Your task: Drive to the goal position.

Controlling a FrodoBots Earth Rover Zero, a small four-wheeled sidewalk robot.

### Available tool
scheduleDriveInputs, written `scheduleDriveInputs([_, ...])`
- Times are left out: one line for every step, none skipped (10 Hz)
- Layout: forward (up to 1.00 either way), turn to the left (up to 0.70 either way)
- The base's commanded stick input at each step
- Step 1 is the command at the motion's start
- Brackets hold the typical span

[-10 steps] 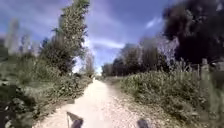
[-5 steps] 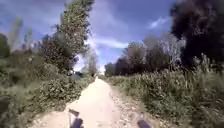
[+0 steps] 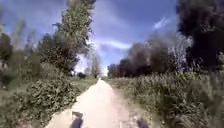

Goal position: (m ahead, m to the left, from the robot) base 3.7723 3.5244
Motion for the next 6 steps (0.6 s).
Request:
scheduleDriveInputs([1.00,0.00])
scheduleDriveInputs([1.00,0.00])
scheduleDriveInputs([1.00,0.00])
scheduleDriveInputs([1.00,0.00])
scheduleDriveInputs([1.00,0.00])
scheduleDriveInputs([1.00,0.00])
